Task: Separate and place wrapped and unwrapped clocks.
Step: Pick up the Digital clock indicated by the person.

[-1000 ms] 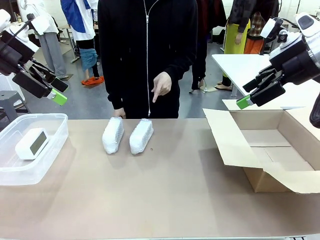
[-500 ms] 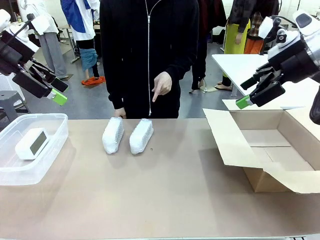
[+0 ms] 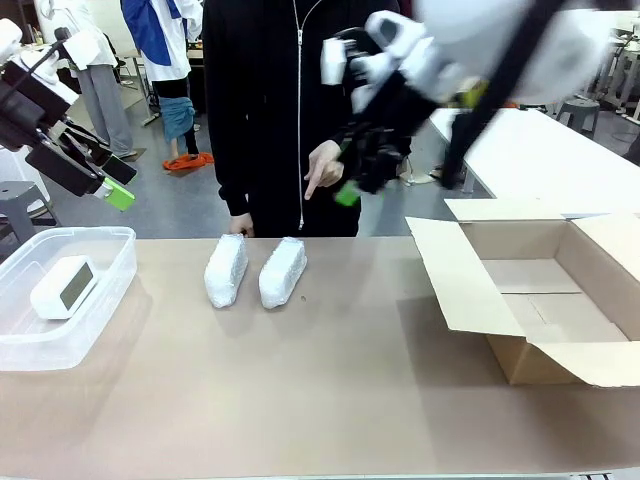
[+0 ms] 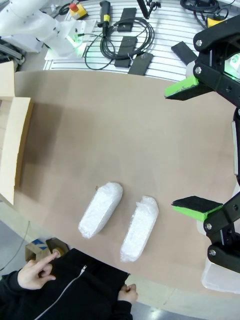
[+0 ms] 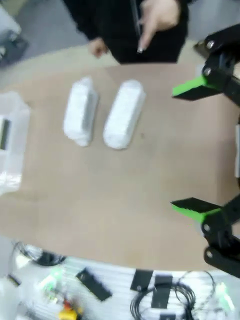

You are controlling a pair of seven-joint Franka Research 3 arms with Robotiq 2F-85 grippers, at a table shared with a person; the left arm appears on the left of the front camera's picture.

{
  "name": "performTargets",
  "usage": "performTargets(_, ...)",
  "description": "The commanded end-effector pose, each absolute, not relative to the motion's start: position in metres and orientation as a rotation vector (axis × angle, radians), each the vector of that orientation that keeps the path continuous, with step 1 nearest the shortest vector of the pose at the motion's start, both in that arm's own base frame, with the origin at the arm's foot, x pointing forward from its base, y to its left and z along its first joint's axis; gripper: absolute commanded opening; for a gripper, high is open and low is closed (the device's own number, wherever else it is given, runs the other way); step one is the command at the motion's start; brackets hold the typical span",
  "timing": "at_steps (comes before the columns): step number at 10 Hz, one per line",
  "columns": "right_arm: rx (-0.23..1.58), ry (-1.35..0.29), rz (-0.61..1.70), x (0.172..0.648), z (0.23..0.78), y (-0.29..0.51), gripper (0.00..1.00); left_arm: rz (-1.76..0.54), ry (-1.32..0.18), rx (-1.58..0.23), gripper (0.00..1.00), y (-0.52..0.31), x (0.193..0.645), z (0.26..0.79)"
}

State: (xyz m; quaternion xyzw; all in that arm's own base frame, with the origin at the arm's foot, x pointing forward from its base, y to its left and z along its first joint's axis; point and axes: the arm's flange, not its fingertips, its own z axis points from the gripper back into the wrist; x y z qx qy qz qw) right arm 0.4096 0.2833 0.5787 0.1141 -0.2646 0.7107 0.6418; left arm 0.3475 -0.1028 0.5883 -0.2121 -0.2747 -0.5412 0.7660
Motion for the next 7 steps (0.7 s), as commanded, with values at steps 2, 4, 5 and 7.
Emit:
performTargets(2, 0.201, -0.554, 1.889, 0.446, 0.546, 0.354, 1.0, -1.166, -0.594, -0.472, 1.0, -0.103, 0.349, 0.592)
performTargets(4, 0.025, -0.567, 2.092, 0.469, 0.507, 0.366, 1.0, -1.166, -0.594, -0.472, 1.0, -0.103, 0.349, 0.592)
performTargets(5, 0.055, -0.642, 2.281, 0.471, 0.502, 0.361, 1.0, -1.166, -0.594, -0.472, 1.0, -0.103, 0.349, 0.592)
performTargets(7, 0.098, -0.526, 2.133, 0.463, 0.5, 0.374, 1.0, -1.166, -0.594, -0.472, 1.0, -0.103, 0.349, 0.592)
